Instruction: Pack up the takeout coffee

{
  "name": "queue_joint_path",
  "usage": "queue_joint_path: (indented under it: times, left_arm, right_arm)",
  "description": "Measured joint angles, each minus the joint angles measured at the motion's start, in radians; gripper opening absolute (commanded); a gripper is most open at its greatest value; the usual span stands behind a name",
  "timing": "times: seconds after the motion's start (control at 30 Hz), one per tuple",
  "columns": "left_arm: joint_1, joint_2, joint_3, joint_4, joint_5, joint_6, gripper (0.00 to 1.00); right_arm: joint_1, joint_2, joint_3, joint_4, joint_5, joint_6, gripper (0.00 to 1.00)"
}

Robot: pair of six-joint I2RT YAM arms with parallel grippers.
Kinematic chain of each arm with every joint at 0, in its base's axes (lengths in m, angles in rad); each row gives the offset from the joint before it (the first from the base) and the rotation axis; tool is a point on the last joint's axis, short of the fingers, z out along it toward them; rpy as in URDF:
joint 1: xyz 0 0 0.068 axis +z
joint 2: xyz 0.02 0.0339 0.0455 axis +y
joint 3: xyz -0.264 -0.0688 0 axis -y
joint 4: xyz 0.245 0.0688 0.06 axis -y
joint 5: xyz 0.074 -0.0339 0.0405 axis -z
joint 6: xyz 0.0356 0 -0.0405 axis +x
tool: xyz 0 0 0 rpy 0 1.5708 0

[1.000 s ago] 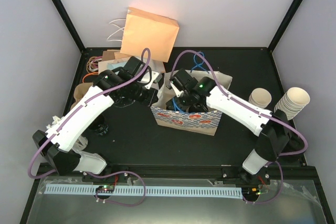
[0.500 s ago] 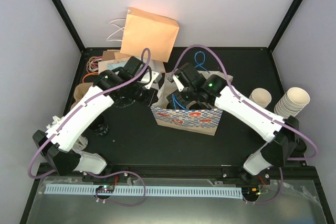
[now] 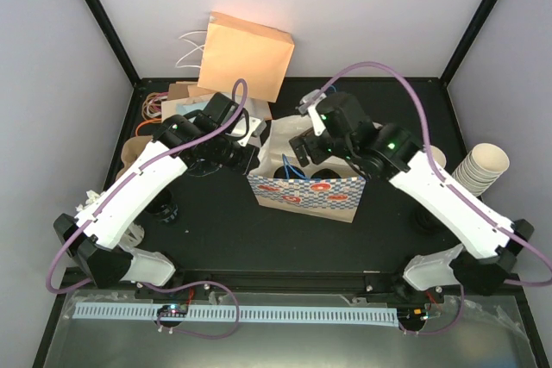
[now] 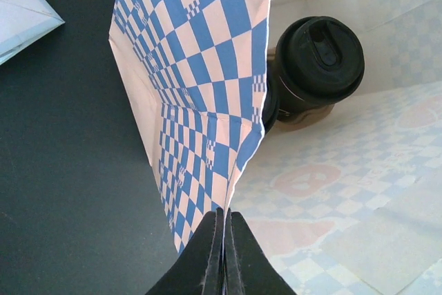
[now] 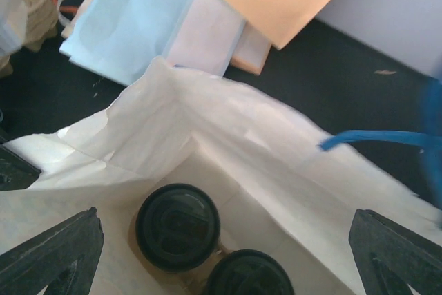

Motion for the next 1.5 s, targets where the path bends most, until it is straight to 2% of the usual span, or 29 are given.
queue_joint_path:
  times: [0.23, 0.47, 0.73, 0.83, 0.93, 1.0, 1.1, 1.23, 1.5]
  left_arm:
    - [0.000, 0.000, 0.003, 0.002, -0.037, 0.021, 0.01]
    - [0.017, 0.029, 0.057, -0.012, -0.100, 0.069, 0.02]
    - [0.077, 0.082, 0.098, 0.029, -0.122, 0.120, 0.03]
    - [0.095, 0.119, 0.133, 0.061, -0.119, 0.125, 0.22]
    - [0.108, 0.154, 0.178, 0.087, -0.105, 0.126, 0.56]
    - [0.114, 0.153, 0.185, 0.104, -0.096, 0.118, 0.66]
    - [0.114, 0.135, 0.185, 0.109, -0.097, 0.115, 0.73]
    - [0.114, 0.051, 0.171, 0.125, -0.122, 0.114, 0.78]
    - [0.116, -0.316, 0.004, 0.185, -0.238, 0.102, 0.81]
  right_arm:
    - [-0.055, -0.105, 0.013, -0.014, 0.124, 0.031, 0.97]
    - [-0.177, -0.098, 0.016, -0.049, 0.070, 0.017, 0.88]
    - [-0.269, -0.020, 0.097, -0.075, -0.020, 0.005, 0.86]
    - [-0.273, -0.023, 0.105, -0.074, -0.047, 0.005, 0.90]
    - [-0.273, -0.043, 0.093, -0.069, -0.077, 0.009, 0.94]
    - [-0.273, -0.066, 0.076, -0.069, -0.090, 0.008, 0.95]
    - [-0.273, -0.106, 0.057, -0.069, -0.107, 0.003, 0.95]
    - [-0.273, -0.172, 0.028, -0.058, -0.139, -0.002, 0.96]
    - [-0.273, -0.222, 0.021, -0.014, -0.239, -0.023, 0.94]
